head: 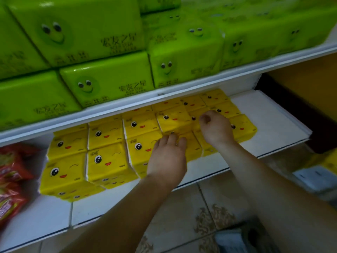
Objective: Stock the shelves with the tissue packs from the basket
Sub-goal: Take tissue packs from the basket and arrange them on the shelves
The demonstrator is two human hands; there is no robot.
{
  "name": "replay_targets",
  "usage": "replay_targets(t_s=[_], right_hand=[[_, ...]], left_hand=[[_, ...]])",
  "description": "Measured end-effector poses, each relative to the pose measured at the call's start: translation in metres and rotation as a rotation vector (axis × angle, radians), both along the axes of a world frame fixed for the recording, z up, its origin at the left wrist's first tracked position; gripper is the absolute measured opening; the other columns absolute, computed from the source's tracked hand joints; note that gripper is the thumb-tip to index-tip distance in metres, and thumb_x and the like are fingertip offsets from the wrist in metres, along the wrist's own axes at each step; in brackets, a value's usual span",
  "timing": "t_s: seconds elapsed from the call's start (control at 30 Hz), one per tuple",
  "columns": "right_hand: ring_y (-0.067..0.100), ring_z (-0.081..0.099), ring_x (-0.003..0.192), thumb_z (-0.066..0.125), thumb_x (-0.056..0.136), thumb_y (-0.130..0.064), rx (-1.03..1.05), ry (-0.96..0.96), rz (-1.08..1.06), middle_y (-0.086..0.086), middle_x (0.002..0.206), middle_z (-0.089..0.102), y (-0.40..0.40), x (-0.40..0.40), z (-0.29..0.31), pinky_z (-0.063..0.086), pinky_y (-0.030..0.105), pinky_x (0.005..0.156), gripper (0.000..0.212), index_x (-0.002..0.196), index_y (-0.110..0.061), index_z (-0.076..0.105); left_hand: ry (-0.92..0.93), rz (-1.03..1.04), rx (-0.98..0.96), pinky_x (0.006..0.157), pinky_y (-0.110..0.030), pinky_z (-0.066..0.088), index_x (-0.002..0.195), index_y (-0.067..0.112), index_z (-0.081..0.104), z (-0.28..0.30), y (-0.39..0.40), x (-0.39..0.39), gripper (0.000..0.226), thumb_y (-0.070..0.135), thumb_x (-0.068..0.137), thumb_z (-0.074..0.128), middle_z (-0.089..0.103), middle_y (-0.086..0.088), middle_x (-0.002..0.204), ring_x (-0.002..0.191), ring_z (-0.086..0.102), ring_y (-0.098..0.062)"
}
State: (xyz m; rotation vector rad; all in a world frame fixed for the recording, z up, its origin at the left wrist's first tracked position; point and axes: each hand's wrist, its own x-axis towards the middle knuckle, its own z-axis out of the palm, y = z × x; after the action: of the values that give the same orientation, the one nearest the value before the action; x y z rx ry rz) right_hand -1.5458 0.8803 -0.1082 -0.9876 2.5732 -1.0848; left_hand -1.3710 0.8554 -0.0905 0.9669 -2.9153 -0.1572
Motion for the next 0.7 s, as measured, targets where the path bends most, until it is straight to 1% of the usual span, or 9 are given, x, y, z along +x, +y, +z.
replay_targets(t_s=[0.1,0.23,0.3,0.4,0.47,0.53,0.6,0.63,0.7], right_hand=[[0.026,0.063,0.102,0.053,0.094,-0.025,-0.073,0.011,-0.022,0.006,0.106,0.072,0.055,-0.005,0.031,0.044,0.027,0.080,0.021,0.104,-0.020,0.071],[0.018,0.067,0.093,0.054,0.092,-0.025,-0.121,-0.018,-0.049,0.000,0.091,0.075,0.142,-0.012,0.068,0.051,0.031,0.087,0.019,0.092,-0.019,0.072],[0.010,0.066,0.087,0.055,0.093,-0.024,-0.098,-0.018,-0.072,-0.003,0.087,0.074,0.203,-0.012,0.083,0.050,0.028,0.084,0.017,0.089,-0.019,0.072],[0.008,0.060,0.079,0.059,0.094,-0.021,0.010,0.035,-0.101,0.003,0.085,0.071,0.298,-0.007,0.088,0.045,0.026,0.076,0.018,0.087,-0.009,0.071],[0.005,0.058,0.075,0.061,0.093,-0.020,0.097,-0.008,-0.093,-0.003,0.082,0.069,0.359,0.005,0.078,0.043,0.025,0.073,0.014,0.089,-0.012,0.071],[0.001,0.060,0.076,0.062,0.091,-0.021,0.296,-0.079,-0.032,-0.009,0.082,0.068,0.413,0.023,0.058,0.039,0.021,0.070,0.009,0.094,-0.019,0.071],[0.014,0.066,0.095,0.064,0.089,-0.028,0.559,-0.176,0.102,-0.001,0.100,0.072,0.458,0.047,0.032,0.042,0.021,0.075,0.017,0.104,-0.021,0.068],[0.020,0.064,0.105,0.065,0.087,-0.033,0.674,-0.236,0.207,0.003,0.111,0.070,0.476,0.059,0.019,0.041,0.022,0.079,0.025,0.110,-0.022,0.065],[0.021,0.054,0.122,0.074,0.080,-0.040,0.838,-0.358,0.394,0.003,0.134,0.058,0.505,0.084,-0.001,0.040,0.023,0.094,0.056,0.130,-0.025,0.055]], left_hand=[[0.147,-0.115,0.104,0.087,-0.044,0.048,0.119,0.015,0.059,0.017,0.043,-0.018,0.038,0.021,0.083,0.045,0.061,-0.011,0.114,0.109,0.054,-0.035],[0.356,-0.150,0.265,0.078,-0.041,0.050,0.111,0.017,0.062,0.033,0.100,-0.031,0.030,0.033,0.089,0.049,0.066,-0.007,0.100,0.101,0.057,-0.031],[0.371,-0.195,0.379,0.072,-0.036,0.049,0.106,0.019,0.061,0.040,0.142,-0.038,0.022,0.033,0.092,0.051,0.067,-0.004,0.092,0.092,0.060,-0.028],[0.272,-0.349,0.515,0.069,-0.034,0.050,0.101,0.026,0.059,0.045,0.205,-0.049,0.014,0.035,0.094,0.052,0.068,0.001,0.086,0.084,0.063,-0.025],[0.146,-0.455,0.598,0.071,-0.036,0.051,0.100,0.026,0.060,0.039,0.244,-0.052,0.014,0.036,0.095,0.051,0.069,0.000,0.089,0.084,0.064,-0.023],[0.032,-0.507,0.665,0.075,-0.039,0.053,0.099,0.026,0.062,0.029,0.279,-0.052,0.015,0.035,0.095,0.052,0.070,-0.001,0.092,0.086,0.065,-0.023],[-0.061,-0.524,0.710,0.078,-0.040,0.054,0.098,0.025,0.063,0.018,0.307,-0.049,0.014,0.033,0.094,0.053,0.070,-0.002,0.095,0.089,0.064,-0.024],[-0.105,-0.533,0.726,0.079,-0.040,0.054,0.098,0.025,0.062,0.014,0.317,-0.048,0.013,0.032,0.095,0.052,0.070,-0.002,0.096,0.090,0.064,-0.024],[-0.165,-0.557,0.752,0.079,-0.037,0.053,0.102,0.023,0.062,0.008,0.334,-0.044,0.014,0.031,0.096,0.052,0.069,-0.003,0.099,0.093,0.063,-0.024]])
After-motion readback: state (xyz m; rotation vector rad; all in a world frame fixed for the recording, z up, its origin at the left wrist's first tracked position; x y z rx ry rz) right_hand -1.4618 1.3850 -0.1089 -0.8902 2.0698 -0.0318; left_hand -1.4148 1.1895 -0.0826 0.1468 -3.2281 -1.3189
